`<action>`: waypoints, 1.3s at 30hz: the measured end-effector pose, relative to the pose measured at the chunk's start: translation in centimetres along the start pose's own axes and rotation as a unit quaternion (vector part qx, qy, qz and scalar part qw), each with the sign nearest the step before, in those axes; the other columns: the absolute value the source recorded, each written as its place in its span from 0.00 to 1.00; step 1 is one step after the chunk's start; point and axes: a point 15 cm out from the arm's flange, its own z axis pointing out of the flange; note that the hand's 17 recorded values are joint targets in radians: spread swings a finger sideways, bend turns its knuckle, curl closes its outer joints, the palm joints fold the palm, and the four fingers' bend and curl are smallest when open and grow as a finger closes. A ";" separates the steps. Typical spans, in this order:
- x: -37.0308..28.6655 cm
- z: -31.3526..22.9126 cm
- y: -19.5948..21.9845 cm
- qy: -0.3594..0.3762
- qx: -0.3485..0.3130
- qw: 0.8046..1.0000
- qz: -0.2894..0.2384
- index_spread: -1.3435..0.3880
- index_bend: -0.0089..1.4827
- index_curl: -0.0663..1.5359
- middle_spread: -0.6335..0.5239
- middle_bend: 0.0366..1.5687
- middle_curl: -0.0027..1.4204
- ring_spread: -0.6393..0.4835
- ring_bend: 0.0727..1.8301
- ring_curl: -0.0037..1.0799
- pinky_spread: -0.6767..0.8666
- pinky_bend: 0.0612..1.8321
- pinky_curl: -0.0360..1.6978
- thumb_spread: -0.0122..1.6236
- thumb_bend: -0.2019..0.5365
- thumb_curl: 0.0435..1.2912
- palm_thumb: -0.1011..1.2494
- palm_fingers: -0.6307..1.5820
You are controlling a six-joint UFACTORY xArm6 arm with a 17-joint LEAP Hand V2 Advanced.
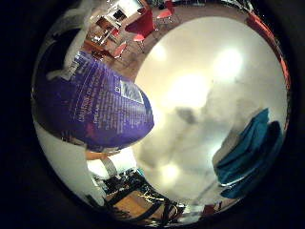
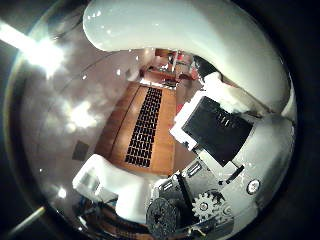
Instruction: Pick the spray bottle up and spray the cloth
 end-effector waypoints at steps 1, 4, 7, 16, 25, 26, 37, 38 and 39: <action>0.0 0.0 0.1 0.000 0.000 1.000 -0.001 0.66 0.79 0.52 0.46 0.89 0.48 0.39 0.74 0.70 0.31 0.56 0.80 0.47 0.25 0.68 0.82 0.80; -0.2 -0.3 0.1 0.002 0.002 1.000 -0.010 0.66 0.79 0.53 0.46 0.89 0.48 0.39 0.74 0.70 0.31 0.56 0.80 0.47 0.25 0.68 0.81 0.80; -0.5 -0.4 0.2 0.002 0.002 1.000 -0.019 0.66 0.79 0.53 0.46 0.89 0.48 0.39 0.74 0.70 0.31 0.56 0.80 0.46 0.25 0.68 0.81 0.80; 0.9 0.0 4.3 0.007 -0.013 1.000 0.000 0.66 0.79 0.53 0.46 0.89 0.48 0.39 0.74 0.70 0.32 0.56 0.80 0.46 0.25 0.68 0.81 0.80; 1.8 0.5 6.4 0.007 -0.023 1.000 0.014 0.66 0.79 0.53 0.46 0.89 0.48 0.39 0.74 0.70 0.32 0.56 0.79 0.46 0.25 0.68 0.81 0.80; 1.9 0.5 6.4 0.007 -0.022 1.000 0.016 0.66 0.79 0.53 0.46 0.89 0.48 0.39 0.74 0.70 0.31 0.56 0.79 0.46 0.24 0.68 0.81 0.80; 2.4 0.2 6.2 0.008 -0.018 1.000 0.022 0.66 0.78 0.53 0.46 0.88 0.48 0.39 0.72 0.69 0.31 0.56 0.76 0.46 0.25 0.67 0.78 0.80; 2.5 0.2 6.2 0.009 -0.019 1.000 0.021 0.66 0.78 0.53 0.46 0.88 0.48 0.38 0.72 0.69 0.30 0.56 0.75 0.47 0.24 0.66 0.78 0.80; 2.4 0.2 6.2 0.009 -0.019 1.000 0.020 0.66 0.78 0.53 0.46 0.88 0.48 0.38 0.72 0.69 0.30 0.56 0.75 0.46 0.24 0.66 0.78 0.80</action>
